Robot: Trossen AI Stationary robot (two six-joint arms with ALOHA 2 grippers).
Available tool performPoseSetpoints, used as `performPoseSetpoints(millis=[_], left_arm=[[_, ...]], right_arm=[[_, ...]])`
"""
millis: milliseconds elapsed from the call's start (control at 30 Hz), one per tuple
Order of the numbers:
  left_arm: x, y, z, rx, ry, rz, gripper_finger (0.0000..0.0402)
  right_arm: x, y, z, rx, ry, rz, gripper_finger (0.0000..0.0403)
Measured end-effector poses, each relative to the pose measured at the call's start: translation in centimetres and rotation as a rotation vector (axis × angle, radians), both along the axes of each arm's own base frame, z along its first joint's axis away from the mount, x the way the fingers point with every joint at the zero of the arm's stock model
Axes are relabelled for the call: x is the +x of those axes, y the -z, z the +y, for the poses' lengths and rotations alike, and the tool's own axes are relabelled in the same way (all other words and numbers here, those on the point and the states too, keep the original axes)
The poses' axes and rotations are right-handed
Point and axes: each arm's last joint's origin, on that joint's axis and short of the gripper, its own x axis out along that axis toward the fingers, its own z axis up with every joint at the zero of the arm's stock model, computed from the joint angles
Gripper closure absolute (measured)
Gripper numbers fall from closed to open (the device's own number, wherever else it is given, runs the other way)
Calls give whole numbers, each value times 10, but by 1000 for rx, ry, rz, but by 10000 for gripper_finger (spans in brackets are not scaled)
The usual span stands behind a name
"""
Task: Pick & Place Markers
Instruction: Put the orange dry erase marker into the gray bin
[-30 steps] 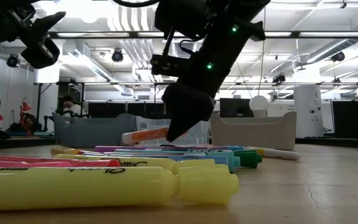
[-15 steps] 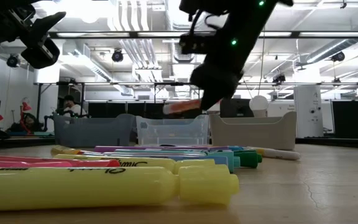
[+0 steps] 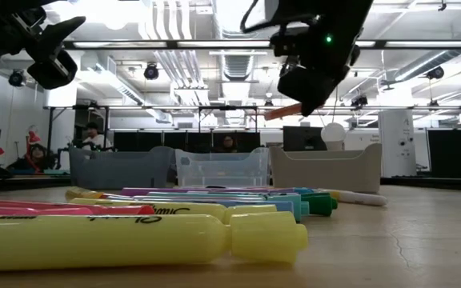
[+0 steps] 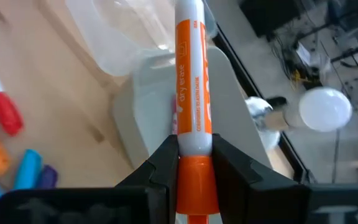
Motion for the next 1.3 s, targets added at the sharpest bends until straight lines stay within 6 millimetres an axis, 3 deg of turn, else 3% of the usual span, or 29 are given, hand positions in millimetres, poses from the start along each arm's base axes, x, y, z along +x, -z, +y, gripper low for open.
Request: performPoseSetpoints(millis=[767,1300], left_arm=[[0,0,0,1,-1,3,262],[0,0,0,-3,0,3,262]], right_arm=[[-7,6,-72,255,172,168,329],[-10,9,-81,296,186,196,322]])
